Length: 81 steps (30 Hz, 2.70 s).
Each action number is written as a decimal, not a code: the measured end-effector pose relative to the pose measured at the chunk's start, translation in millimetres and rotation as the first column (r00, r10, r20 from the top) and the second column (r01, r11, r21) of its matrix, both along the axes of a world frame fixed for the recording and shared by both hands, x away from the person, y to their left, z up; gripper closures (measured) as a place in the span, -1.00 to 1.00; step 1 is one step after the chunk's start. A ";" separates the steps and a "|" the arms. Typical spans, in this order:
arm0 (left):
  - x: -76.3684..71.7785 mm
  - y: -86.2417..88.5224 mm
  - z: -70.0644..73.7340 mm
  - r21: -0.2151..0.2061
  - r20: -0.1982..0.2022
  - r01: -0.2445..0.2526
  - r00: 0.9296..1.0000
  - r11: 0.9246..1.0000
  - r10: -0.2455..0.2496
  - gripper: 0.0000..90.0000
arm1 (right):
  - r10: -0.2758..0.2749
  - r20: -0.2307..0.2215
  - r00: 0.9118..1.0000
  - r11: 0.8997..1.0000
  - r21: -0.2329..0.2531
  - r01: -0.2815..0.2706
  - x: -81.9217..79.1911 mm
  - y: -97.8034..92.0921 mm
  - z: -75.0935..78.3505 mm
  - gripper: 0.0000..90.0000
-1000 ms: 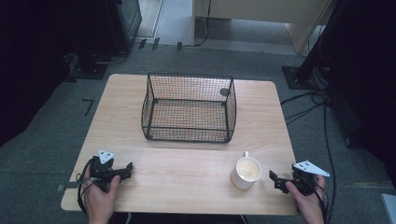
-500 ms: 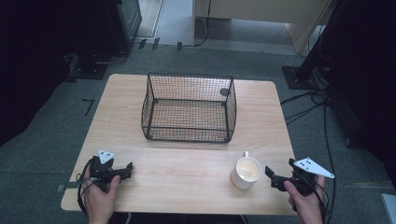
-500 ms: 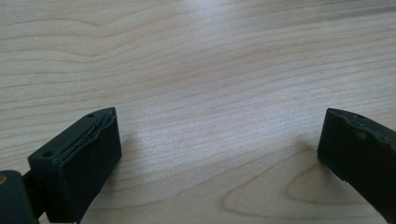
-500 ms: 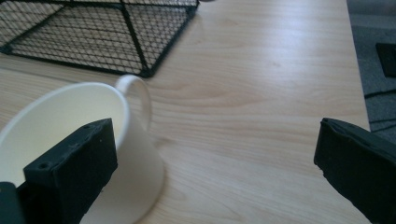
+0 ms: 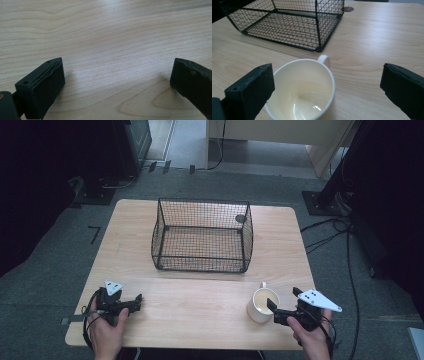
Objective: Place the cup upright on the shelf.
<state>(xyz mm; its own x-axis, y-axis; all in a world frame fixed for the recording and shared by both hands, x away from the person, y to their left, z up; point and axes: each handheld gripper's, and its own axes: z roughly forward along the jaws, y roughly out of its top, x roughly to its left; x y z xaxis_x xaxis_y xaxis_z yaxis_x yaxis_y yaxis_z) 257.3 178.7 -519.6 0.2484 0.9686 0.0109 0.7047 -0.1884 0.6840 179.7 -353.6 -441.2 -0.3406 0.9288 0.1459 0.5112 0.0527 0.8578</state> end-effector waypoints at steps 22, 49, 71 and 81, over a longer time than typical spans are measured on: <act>0.0 0.0 0.0 0.000 0.000 0.000 1.000 1.000 0.000 -1.00 | 0.048 -0.044 0.998 0.998 -0.035 -0.049 1.3 34.6 -32.9 -1.00; 0.0 -0.1 0.0 -0.001 0.001 -0.001 1.000 1.000 0.001 -1.00 | 0.012 -0.028 1.000 0.991 -0.130 -0.015 5.6 43.4 -60.3 -0.80; 0.0 0.0 0.0 0.000 0.000 0.000 1.000 1.000 0.000 -1.00 | 0.092 -0.010 0.996 0.989 -0.115 -0.092 8.8 55.7 -36.4 -0.80; 0.0 0.0 0.0 0.000 0.000 0.000 1.000 1.000 0.000 -1.00 | 0.139 0.016 0.990 0.984 -0.117 -0.136 15.8 72.3 -18.9 -0.80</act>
<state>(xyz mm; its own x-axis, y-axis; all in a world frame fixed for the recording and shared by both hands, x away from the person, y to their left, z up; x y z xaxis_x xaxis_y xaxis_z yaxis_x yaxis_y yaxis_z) 257.3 178.6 -519.6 0.2482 0.9686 0.0110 0.7046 -0.1883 0.6841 195.5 -281.3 -460.1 -0.4680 0.8832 0.0307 0.4718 0.2203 0.8538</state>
